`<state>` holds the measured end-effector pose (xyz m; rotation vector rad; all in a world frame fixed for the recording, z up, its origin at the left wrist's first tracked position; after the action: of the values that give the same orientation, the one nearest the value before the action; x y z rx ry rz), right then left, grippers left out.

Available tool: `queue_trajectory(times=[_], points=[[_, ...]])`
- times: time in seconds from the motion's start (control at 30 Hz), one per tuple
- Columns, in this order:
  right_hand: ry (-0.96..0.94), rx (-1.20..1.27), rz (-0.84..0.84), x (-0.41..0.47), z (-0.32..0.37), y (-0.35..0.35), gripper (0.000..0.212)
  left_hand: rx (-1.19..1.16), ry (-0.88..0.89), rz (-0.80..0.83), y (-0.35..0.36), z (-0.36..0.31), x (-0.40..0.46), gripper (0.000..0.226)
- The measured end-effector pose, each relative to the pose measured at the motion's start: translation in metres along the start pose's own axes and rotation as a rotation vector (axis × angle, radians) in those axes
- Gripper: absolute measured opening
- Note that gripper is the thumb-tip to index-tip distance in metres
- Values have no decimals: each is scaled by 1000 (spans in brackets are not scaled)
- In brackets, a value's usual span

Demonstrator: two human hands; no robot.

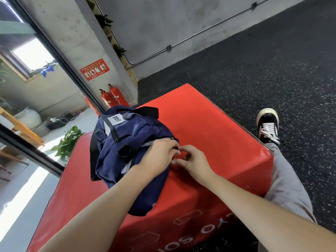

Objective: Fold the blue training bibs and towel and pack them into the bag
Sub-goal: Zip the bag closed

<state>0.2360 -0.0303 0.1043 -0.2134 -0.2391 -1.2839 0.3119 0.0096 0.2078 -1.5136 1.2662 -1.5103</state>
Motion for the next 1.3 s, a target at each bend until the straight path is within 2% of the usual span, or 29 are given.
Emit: queue_trajectory(times=[0.07,0.17,0.33,0.47,0.57,0.67,0.77,0.9,1.0,1.17,1.3], points=[[-47,49,-24,2,4,3,42,-16,-23,8,-7,2,2,9],[-49,121,-49,3,8,9,32,-61,-120,39,-15,11,3,10],[-88,94,-56,6,11,15,25,-187,-226,90,-22,17,3,9],[-139,92,-53,7,21,15,33,-216,-273,102,-22,21,5,9],[-50,132,-49,6,17,12,35,-247,-306,89,-23,23,4,10],[109,348,30,1,4,16,33,-300,-353,88,-21,29,0,14],[117,352,42,-2,3,20,36,-283,-370,84,-19,33,0,16],[19,196,-25,3,12,23,18,-179,-305,113,-15,22,3,16],[-39,149,-4,7,17,25,25,-70,-179,171,-17,18,5,13],[-39,91,60,10,6,24,25,214,125,398,-6,1,12,11],[-53,52,61,12,1,20,29,319,232,387,-6,-6,17,7]])
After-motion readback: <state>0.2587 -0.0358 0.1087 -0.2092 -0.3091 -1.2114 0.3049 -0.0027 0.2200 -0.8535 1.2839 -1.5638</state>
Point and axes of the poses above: each hand's wrist, its own x-axis towards the middle knuckle, its own y-axis out of the palm, z = x × y, the point moved 9 cm from there along x, towards the middle knuckle, and after that the axes turned 8 degrees about -z, right-handed, at the moved point
